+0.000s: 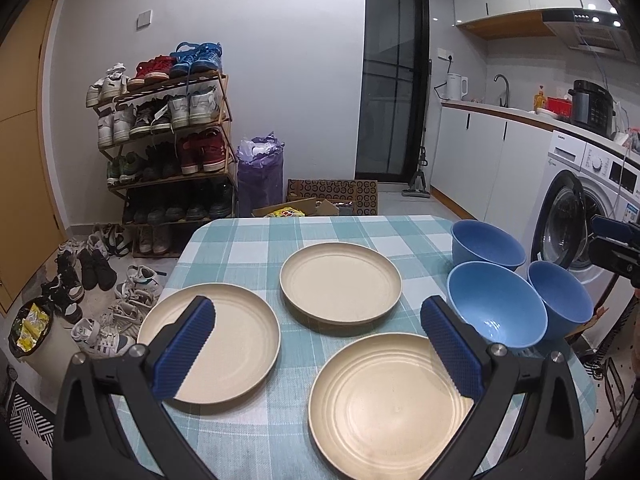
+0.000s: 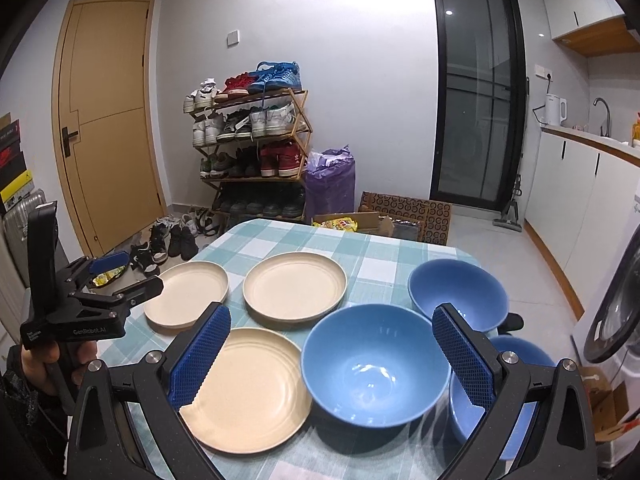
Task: Organize plates and bowls
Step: 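Move both grippers forward toward the rim of the largest cream plate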
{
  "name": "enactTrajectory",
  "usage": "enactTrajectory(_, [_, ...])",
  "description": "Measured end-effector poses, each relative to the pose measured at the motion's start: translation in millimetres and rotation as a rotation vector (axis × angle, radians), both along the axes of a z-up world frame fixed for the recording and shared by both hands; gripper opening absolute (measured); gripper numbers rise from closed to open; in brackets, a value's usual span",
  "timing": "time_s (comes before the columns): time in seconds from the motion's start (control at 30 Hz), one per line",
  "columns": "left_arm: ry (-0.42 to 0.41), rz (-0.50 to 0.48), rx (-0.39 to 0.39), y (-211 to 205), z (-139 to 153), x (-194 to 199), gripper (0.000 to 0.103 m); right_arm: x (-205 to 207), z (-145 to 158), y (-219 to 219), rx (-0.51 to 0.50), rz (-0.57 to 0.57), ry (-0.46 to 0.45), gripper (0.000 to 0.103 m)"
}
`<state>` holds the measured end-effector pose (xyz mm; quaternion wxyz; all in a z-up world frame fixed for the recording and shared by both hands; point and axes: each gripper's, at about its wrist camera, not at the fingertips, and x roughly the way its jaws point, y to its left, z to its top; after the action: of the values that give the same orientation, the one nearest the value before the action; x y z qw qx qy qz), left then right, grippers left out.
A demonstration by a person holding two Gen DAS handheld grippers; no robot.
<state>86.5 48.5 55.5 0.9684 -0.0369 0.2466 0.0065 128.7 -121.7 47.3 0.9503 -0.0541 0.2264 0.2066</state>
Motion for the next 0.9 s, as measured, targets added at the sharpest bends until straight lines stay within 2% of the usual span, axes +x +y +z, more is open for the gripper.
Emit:
enactTrajectory(0.5, [0.035, -0.008, -0.011, 11.5, 14.7, 42.8, 0.103, 53.5, 19.0, 12.7, 0.005, 0.009, 0.089, 0.103])
enactTrajectory(0.9, [0.061, -0.005, -0.002, 17.1, 21.3, 75.7, 0.103, 89.4, 35.7, 17.2, 0.009, 0.014, 0.125, 0.103])
